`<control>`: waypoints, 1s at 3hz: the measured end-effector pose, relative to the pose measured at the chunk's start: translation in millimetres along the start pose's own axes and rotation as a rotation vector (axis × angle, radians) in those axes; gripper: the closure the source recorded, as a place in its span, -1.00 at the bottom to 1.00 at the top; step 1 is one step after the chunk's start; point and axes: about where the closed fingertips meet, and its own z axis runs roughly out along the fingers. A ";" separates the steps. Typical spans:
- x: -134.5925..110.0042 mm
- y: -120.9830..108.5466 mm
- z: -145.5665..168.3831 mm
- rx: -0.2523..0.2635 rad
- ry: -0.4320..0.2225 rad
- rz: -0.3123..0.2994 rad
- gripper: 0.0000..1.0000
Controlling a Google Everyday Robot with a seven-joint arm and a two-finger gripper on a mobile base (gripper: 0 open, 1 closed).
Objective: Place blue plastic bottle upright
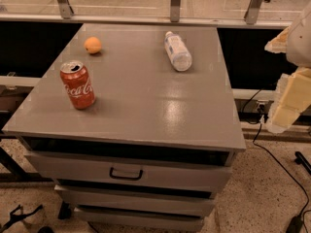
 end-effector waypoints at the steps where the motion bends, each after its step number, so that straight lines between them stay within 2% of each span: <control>1: 0.0 0.0 0.0 0.000 0.000 0.000 -1.00; 2: -1.4 -16.3 2.0 0.002 -0.052 0.099 -1.00; 3: -4.3 -48.7 6.9 -0.002 -0.100 0.264 -1.00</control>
Offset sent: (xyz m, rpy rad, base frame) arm 0.0436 -0.0098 0.0036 0.2095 0.0129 -0.2211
